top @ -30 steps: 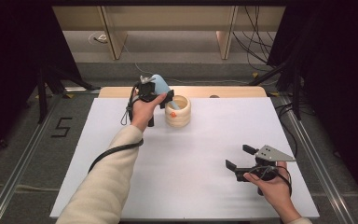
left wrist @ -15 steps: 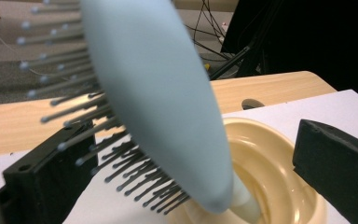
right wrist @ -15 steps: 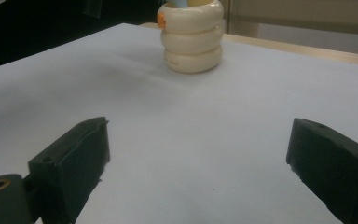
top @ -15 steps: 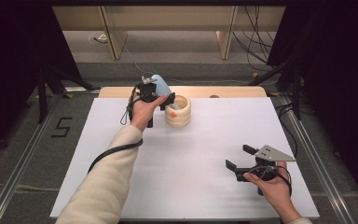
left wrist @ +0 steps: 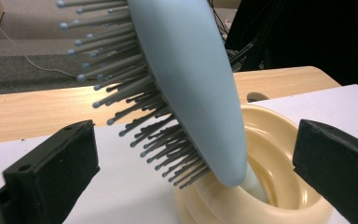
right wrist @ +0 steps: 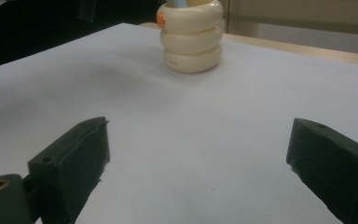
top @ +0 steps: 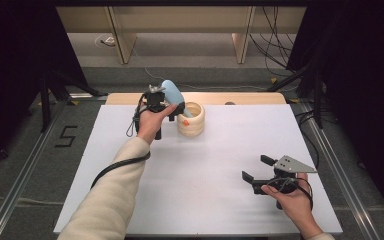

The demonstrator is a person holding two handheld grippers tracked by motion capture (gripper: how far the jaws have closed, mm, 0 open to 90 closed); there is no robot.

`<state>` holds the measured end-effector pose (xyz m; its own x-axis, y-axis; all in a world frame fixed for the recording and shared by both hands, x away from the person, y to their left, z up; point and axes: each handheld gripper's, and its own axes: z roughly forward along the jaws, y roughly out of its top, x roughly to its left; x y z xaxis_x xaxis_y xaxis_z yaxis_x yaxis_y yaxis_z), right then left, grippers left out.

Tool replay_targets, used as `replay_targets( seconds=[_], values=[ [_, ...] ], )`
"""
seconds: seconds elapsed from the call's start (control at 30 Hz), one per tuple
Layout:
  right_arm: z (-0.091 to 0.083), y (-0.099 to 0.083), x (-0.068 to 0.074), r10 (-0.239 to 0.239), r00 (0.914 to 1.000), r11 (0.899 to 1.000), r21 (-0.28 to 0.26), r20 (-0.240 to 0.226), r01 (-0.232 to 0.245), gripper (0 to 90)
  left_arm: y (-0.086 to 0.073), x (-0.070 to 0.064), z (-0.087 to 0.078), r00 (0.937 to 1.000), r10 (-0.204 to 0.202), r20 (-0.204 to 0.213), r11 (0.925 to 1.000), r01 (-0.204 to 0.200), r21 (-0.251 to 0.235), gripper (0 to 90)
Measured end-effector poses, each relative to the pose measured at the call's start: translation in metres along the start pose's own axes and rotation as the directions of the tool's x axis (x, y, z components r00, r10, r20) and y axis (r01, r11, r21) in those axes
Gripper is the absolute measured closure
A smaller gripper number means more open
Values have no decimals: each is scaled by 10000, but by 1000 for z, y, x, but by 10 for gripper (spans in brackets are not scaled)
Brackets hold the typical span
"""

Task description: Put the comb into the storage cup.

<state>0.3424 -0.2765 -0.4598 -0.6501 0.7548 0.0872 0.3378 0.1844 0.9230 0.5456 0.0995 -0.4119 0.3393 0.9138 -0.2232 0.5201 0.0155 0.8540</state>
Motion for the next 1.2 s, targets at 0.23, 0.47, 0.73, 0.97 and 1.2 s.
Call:
replay_targets(
  seconds=[0.23, 0.47, 0.73, 0.97, 1.2],
  values=[
    [0, 0, -1, 18, 10000, 10000, 6, 56, -18, 68, -12, 7, -12, 9998, 191, -29, 9998, -190, 46, 0],
    [0, 0, -1, -3, 10000, 10000, 30, 77, 3, 68, -25, 12, -30, 9991, 403, 144, 9992, -402, -42, 0],
    [1, -1, -1, -68, 9999, 10000, 49, 104, 67, 65, -39, 13, -48, 9988, 368, 308, 9988, -358, -329, 0],
    [0, 0, 0, -78, 9999, 10000, 15, 93, 78, 63, -52, 12, -57, 9978, 484, 458, 9983, -468, -358, 0],
    [0, 0, 0, -89, 9999, 10000, 3, 81, 89, 62, -62, 9, -69, 9956, 747, 568, 9969, -732, -284, 0]
  ],
)
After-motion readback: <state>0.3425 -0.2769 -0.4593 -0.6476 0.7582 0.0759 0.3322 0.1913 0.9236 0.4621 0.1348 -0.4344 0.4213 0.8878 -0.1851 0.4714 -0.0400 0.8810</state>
